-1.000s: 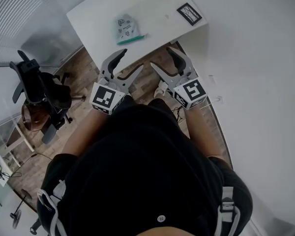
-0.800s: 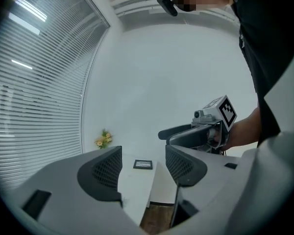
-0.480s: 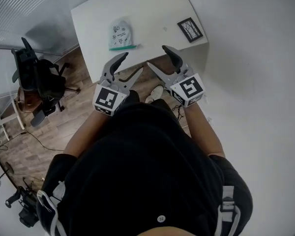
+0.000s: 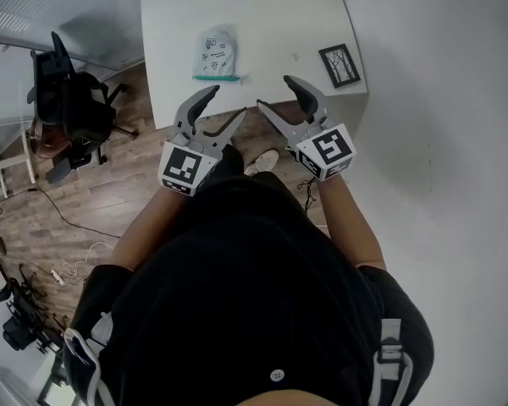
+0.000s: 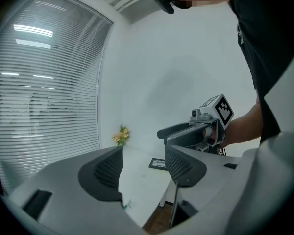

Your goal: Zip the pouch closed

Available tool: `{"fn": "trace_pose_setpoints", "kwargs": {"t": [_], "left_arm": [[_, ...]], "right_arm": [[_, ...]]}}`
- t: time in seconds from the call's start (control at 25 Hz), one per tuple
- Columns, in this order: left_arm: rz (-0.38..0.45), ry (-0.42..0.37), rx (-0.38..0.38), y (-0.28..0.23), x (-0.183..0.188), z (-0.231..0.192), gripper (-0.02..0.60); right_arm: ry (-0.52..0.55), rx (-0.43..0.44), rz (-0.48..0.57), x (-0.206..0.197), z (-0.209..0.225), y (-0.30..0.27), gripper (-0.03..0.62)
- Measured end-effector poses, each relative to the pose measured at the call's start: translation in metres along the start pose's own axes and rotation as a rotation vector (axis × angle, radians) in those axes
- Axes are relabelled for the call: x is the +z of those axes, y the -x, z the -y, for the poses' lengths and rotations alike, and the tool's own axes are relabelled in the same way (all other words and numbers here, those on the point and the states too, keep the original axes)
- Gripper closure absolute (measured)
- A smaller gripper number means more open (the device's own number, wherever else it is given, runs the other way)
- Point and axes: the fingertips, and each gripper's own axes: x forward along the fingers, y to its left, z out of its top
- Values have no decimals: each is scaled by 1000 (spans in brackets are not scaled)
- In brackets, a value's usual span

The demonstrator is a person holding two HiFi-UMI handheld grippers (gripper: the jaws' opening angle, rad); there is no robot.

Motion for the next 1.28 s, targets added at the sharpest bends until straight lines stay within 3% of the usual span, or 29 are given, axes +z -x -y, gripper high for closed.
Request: {"fn": "trace_pose_setpoints", "kwargs": {"t": [0.36, 0.68, 0.96, 1.28], "left_arm": [[-23, 56, 56, -6, -20, -72, 318], [-49, 109, 41, -17, -49, -119, 331], [-111, 152, 33, -27, -78, -136, 336], [-208, 237, 85, -43, -117, -132, 351]], "right_arm": [[-8, 26, -60, 0, 19, -64, 307], [22, 20, -217, -30, 42, -117, 318], [31, 43, -351, -73, 55, -140, 335], [69, 163, -490, -119, 75, -157, 356]]}}
